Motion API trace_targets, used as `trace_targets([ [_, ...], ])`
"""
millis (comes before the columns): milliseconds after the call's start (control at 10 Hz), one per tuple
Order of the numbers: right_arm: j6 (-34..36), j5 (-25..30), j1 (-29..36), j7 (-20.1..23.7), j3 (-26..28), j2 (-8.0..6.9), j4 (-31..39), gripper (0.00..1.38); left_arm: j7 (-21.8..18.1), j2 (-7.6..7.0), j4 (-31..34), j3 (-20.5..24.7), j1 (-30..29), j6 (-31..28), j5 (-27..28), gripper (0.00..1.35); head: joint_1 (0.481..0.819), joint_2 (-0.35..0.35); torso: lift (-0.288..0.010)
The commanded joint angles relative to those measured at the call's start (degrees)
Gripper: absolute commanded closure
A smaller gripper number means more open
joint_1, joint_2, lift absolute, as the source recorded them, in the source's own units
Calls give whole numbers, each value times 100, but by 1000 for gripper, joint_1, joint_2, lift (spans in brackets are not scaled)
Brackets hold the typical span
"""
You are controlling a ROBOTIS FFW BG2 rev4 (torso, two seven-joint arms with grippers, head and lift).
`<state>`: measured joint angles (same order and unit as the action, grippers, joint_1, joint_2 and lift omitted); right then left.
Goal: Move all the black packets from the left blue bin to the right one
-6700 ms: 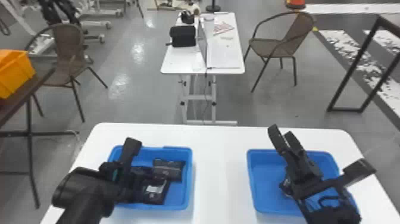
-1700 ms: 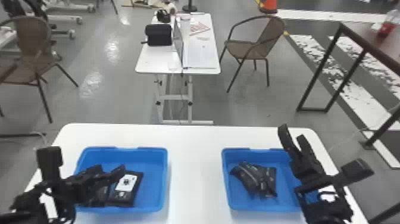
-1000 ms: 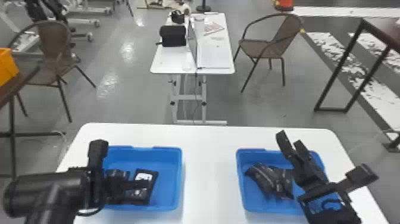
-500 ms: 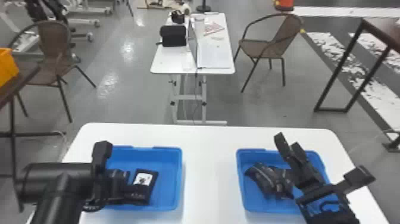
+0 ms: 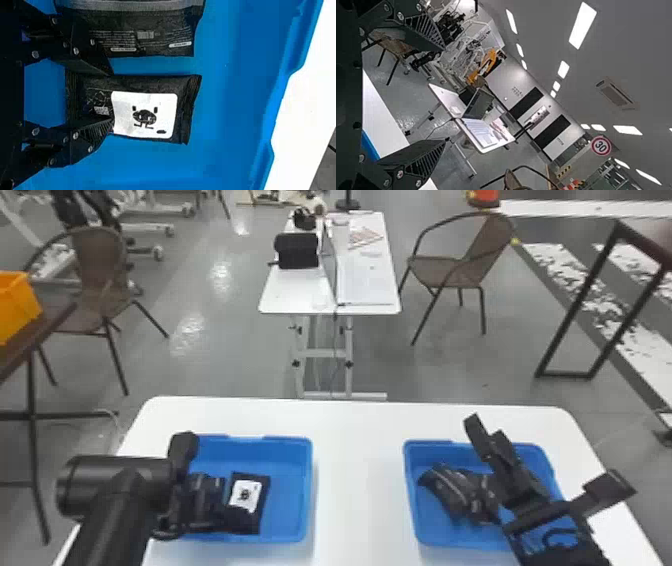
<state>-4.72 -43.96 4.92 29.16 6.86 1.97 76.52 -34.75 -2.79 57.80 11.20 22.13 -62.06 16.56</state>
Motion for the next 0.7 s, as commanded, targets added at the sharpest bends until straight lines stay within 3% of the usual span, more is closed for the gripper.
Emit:
trace_targets([
  [0,51,-43,9,11,0,13,-6,202,29,-11,-181,66,2,335,23,871,695,4,0],
  [100,51,-78,26,38,9,22,3,202,-50,-81,-164,31,-104,678,-135,1234,695,8,0],
  [200,59,-104,35,55,0,22,3,202,-314,-169,-50,13,-271,1100,-425,1202,695,9,0],
  [300,77,-113,53,73,0,22,21,202,-568,-248,460,13,-631,1372,-759,1202,695,4,0],
  [600,121,-139,158,125,0,22,100,202,-1368,-283,1778,189,-1571,2119,-1638,1202,695,-9,0],
])
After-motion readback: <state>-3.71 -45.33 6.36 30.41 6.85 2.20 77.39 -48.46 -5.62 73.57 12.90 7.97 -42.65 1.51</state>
